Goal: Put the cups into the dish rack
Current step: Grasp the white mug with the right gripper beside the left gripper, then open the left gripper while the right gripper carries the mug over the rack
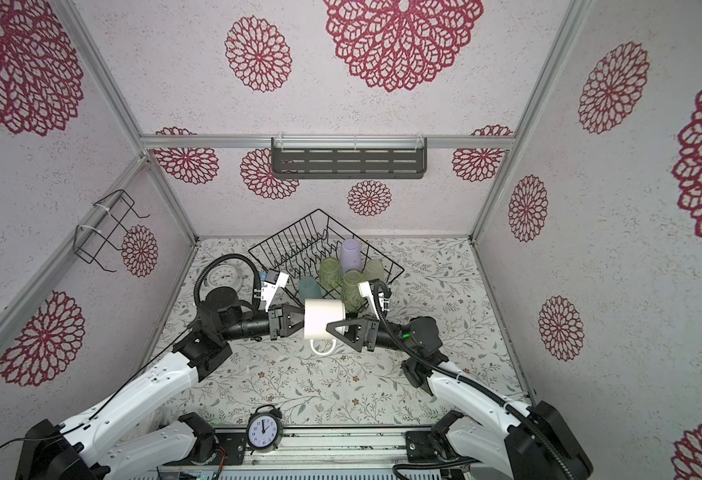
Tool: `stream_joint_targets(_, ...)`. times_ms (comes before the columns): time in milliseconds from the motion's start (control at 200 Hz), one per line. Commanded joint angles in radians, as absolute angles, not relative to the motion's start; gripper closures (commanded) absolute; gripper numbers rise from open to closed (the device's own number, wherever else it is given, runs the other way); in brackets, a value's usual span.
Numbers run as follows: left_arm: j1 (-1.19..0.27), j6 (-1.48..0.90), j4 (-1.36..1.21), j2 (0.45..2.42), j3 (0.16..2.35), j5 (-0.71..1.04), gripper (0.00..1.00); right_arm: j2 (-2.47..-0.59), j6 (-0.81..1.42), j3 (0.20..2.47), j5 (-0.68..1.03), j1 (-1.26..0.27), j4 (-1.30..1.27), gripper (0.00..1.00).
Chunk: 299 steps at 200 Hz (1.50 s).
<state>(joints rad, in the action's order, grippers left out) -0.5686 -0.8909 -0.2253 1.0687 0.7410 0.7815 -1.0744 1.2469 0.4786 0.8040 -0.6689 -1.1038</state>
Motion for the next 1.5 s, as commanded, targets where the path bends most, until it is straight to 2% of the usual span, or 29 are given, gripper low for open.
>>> stream_joint_targets(0, -0.571, -0.880, -0.283, 1.068, 0.764, 0.790, 1.00, -1.082, 1.273, 0.516, 0.799, -0.681, -1.210, 0.01)
stream_joint_targets(545, -0.569, -0.825, -0.205, 1.086, 0.750, 0.790, 1.00, -1.192, 1.310, 0.549, 0.795, -0.704, -1.251, 0.01)
stream_joint_targets(746, -0.548, -0.828, -0.205, 1.079, 0.730, 0.782, 1.00, -1.241, 1.322, 0.566, 0.802, -0.705, -1.278, 0.07)
stream_joint_targets(1036, -0.473, -0.877, -0.226, 1.059, 0.686, 0.769, 0.89, -1.310, 1.319, 0.579, 0.781, -0.704, -1.305, 0.13)
stream_joint_targets(1101, -0.457, -0.885, -0.226, 1.057, 0.680, 0.766, 0.83, -1.330, 1.308, 0.586, 0.779, -0.704, -1.291, 0.15)
stream_joint_targets(1136, -0.448, -0.888, -0.223, 1.055, 0.675, 0.761, 0.79, -1.339, 1.299, 0.590, 0.774, -0.704, -1.275, 0.16)
stream_joint_targets(1351, -0.377, -0.897, -0.163, 1.022, 0.641, 0.734, 0.70, -1.345, 1.191, 0.627, 0.703, -0.702, -1.051, 0.20)
stream_joint_targets(1491, -0.327, -0.873, -0.073, 0.966, 0.623, 0.689, 0.62, -1.321, 0.964, 0.727, 0.647, -0.704, -0.652, 0.20)
